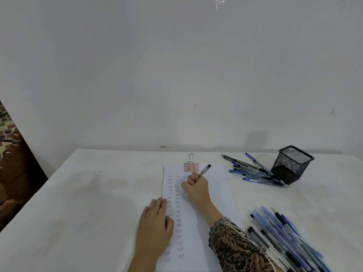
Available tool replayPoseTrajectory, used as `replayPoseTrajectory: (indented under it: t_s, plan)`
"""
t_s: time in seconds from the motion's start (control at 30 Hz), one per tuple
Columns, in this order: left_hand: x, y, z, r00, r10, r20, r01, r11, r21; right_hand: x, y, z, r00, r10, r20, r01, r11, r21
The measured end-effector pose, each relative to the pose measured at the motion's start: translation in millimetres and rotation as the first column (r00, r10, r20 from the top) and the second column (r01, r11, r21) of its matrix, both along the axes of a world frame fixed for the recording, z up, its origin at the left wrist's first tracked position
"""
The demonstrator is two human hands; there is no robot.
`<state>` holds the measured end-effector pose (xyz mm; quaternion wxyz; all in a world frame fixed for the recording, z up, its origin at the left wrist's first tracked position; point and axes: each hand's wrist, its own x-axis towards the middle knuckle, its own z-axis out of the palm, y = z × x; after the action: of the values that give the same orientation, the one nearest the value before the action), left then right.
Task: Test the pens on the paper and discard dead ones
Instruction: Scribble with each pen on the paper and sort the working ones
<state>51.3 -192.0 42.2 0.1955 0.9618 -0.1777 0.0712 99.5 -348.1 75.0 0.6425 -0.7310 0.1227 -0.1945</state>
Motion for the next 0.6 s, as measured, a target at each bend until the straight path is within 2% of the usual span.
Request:
replayPoseTrajectory:
  t_s: [0.1,0.23,0.3,0.43,0.6]
  plan:
    - [0.8,-0.3,-2.7,0.999,-0.005,-0.036,0.005,1.0,0.009,-0.6,1.0,-0.3,1.0,0.003,0.01,-0.002,1.0,-0.019]
    - [0.5,-1.0,0.7,0.999,-0.016,-0.042,0.013,0.997,-0.07,-2.9,0.2,3.3,0.999,0.002,0.036,0.0,0.999,-0.054]
    - [0.2,-0.7,4.2,0.999,-0.002,-0.036,0.0,0.999,-0.049,-4.6,0.0,6.0,0.999,0.038,0.007,-0.037,0.996,-0.084]
    - [-0.5,-0.8,4.6,0.999,0.013,-0.033,-0.014,0.999,-0.046,-6.0,-1.3,5.4,1.0,-0.008,0.011,0.008,0.999,-0.048]
    - [-2.7,-1.0,8.1,0.998,0.015,-0.059,-0.016,1.0,-0.026,-6.7,-1.9,8.1,1.0,-0.001,-0.012,0.0,0.997,-0.083]
